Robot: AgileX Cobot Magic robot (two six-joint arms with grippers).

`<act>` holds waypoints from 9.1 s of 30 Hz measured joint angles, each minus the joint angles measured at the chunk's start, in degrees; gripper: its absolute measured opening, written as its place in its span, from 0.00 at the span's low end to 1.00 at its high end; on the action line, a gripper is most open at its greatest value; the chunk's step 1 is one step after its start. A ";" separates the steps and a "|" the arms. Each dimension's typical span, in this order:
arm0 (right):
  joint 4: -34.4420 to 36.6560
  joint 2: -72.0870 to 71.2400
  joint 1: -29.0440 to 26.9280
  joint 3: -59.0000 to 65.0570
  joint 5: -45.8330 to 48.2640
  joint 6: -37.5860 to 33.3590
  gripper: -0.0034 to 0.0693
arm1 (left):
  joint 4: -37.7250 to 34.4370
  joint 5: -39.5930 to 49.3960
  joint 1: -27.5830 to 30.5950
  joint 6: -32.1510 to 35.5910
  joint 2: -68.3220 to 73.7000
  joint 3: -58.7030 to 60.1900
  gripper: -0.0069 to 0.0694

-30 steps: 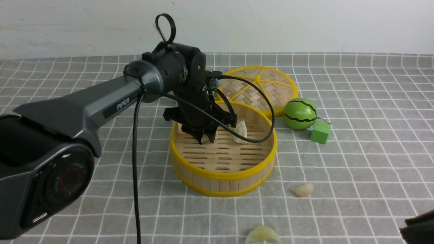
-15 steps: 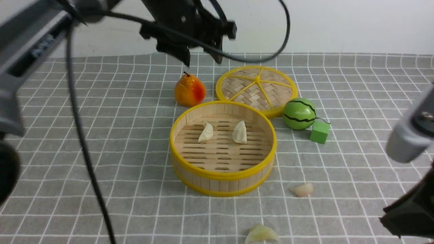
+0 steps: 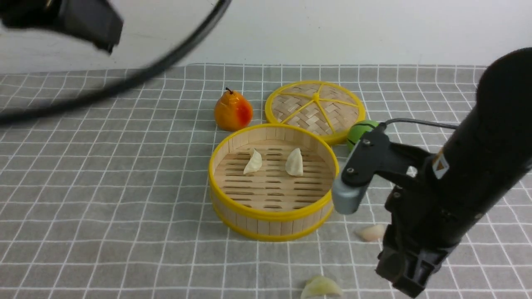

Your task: Put the dumplings into the steamer on the table with the grey tablecloth.

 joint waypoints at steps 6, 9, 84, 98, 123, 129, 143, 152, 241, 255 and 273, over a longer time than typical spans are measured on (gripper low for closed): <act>4.49 5.86 0.00 0.00 -7.59 -9.90 0.51 | -0.31 -3.55 0.00 -1.32 -16.56 26.78 0.07; 5.47 8.09 0.49 -0.05 -10.58 -13.07 0.60 | -1.45 -5.33 0.00 -1.32 -21.59 34.83 0.07; -16.82 40.80 5.14 -55.98 3.23 30.96 0.82 | -1.44 -9.31 0.00 -1.27 -30.90 49.61 0.07; -18.87 14.30 1.97 -30.01 4.52 13.61 0.84 | -1.44 -10.05 0.00 -1.27 -30.90 49.61 0.07; -1.22 29.79 -15.37 -14.29 -8.77 -16.55 0.84 | -1.68 -10.27 0.00 -1.27 -30.90 49.61 0.08; -1.80 31.21 -15.26 -14.29 -11.14 -22.87 0.84 | -1.68 -9.50 0.00 -1.27 -30.90 49.61 0.08; -2.82 33.27 -15.31 -14.34 -13.82 -23.11 0.51 | -1.68 -9.23 0.00 -1.27 -30.90 49.61 0.08; -2.00 33.27 -15.31 -14.61 -13.39 -22.72 0.35 | -1.68 -9.23 0.00 -1.27 -30.90 49.61 0.08; 16.13 -50.93 -1.62 26.67 -49.81 6.69 0.04 | -9.68 -49.30 0.00 7.34 -49.09 72.94 0.17; 13.79 -51.52 -1.62 28.84 -49.63 6.69 0.04 | -9.71 -49.28 0.00 7.34 -49.09 72.94 0.18; 1.65 -78.00 -31.58 64.85 -56.90 16.17 0.04 | -9.75 -48.84 0.00 7.34 -49.09 72.94 0.20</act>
